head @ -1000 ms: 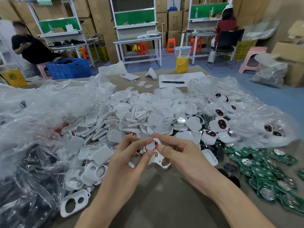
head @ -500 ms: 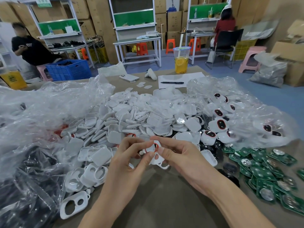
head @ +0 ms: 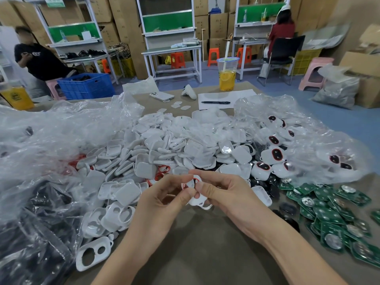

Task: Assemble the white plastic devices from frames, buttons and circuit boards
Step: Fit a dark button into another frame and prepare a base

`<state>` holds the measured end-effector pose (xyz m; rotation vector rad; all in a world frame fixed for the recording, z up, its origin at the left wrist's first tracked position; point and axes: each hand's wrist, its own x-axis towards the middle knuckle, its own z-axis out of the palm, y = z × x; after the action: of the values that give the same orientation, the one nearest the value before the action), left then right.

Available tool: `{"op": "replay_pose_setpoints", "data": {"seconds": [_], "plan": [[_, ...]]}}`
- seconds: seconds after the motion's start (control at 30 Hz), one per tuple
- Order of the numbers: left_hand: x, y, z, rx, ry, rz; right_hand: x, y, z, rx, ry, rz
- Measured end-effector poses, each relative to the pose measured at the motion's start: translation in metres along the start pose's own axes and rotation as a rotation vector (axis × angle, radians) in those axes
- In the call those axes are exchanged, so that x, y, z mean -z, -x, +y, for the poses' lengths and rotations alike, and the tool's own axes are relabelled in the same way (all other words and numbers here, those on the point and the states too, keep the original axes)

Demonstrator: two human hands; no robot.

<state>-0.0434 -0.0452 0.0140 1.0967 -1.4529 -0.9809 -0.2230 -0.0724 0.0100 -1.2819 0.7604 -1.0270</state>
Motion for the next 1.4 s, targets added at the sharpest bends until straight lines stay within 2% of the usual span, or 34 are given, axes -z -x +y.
{"op": "replay_pose_setpoints", "data": {"seconds": [0.23,0.37,0.5,0.73,1.03,1.4], "plan": [[0.003,-0.003,-0.001,0.118,0.339,-0.085,0.001,-0.001,-0.001,-0.016,-0.091,-0.028],[0.003,-0.004,0.001,0.168,0.425,-0.089,0.0,-0.001,-0.004,-0.012,-0.2,-0.129],[0.002,-0.006,-0.002,0.173,0.507,-0.081,-0.002,-0.003,-0.002,-0.029,-0.286,-0.122],[0.005,-0.007,-0.006,0.181,0.441,-0.079,-0.003,-0.002,-0.002,-0.041,-0.279,-0.094],[0.006,-0.007,-0.007,0.155,0.353,-0.094,-0.003,-0.002,-0.002,0.004,-0.107,-0.163],[0.003,-0.009,-0.009,0.156,0.269,-0.059,-0.002,-0.005,0.004,0.001,-0.046,-0.075]]}}
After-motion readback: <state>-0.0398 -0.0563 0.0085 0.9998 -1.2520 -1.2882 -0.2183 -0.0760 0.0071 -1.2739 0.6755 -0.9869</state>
